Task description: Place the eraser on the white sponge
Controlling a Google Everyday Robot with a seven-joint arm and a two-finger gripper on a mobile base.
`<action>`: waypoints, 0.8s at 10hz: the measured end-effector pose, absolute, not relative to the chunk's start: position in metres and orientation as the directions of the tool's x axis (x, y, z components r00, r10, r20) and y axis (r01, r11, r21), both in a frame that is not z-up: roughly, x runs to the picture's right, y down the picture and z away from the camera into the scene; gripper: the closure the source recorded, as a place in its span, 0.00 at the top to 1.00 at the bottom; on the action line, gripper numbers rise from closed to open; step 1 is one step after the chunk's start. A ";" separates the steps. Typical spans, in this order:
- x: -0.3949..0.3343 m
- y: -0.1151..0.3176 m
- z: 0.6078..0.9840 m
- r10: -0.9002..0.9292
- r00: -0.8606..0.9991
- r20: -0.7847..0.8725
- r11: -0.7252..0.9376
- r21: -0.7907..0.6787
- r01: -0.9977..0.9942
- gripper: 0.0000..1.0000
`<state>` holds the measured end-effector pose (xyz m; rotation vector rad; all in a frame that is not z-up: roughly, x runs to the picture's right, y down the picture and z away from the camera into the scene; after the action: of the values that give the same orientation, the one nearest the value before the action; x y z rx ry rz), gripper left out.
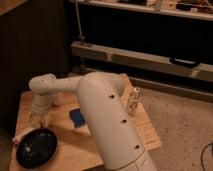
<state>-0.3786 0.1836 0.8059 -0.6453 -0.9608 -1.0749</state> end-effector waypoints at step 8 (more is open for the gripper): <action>-0.388 0.189 0.814 -0.368 0.229 0.901 0.360 -0.089 0.929 0.61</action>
<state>-0.3878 0.1885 0.8144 -0.7405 -0.9329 -1.0146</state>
